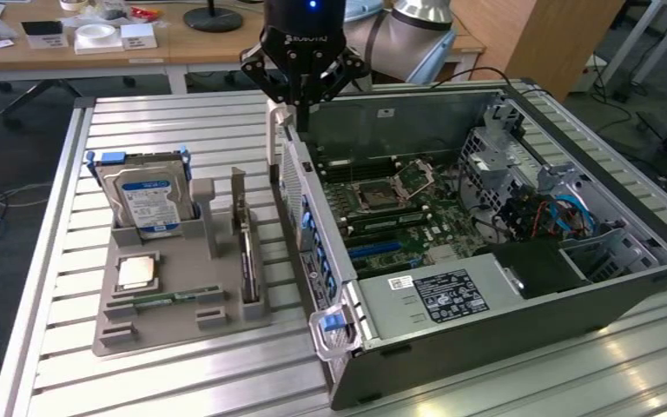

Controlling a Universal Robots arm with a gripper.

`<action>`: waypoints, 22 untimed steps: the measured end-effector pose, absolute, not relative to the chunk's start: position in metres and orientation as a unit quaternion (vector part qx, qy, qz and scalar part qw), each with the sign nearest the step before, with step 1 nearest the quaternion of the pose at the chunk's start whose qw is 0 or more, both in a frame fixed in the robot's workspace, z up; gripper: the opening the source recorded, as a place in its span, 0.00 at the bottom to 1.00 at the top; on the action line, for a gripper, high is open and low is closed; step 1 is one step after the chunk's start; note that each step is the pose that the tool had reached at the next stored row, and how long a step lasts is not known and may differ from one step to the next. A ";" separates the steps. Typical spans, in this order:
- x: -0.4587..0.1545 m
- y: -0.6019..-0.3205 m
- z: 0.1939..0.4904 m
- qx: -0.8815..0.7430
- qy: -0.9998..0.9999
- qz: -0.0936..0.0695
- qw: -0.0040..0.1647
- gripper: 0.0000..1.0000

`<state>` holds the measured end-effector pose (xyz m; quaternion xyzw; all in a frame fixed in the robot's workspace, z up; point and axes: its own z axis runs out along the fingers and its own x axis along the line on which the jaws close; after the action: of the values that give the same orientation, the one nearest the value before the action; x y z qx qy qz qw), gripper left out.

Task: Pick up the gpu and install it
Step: 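Reach for the gpu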

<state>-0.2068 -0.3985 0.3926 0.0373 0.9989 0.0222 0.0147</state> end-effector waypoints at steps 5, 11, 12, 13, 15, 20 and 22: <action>-0.209 -0.399 0.393 0.037 0.999 0.022 0.015 0.11; -0.213 -0.399 0.393 0.037 0.999 0.022 0.015 0.11; -0.213 -0.399 0.393 0.037 0.999 0.022 0.015 0.11; -0.213 -0.399 0.393 0.037 0.999 0.022 0.015 0.11; -0.213 -0.399 0.393 0.037 0.999 0.022 0.015 0.11; -0.215 -0.399 0.393 0.037 0.999 0.022 0.015 0.11; -0.216 -0.399 0.393 0.037 0.999 0.022 0.015 0.11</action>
<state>-0.2163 -0.3985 0.3926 0.0374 0.9989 0.0222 0.0150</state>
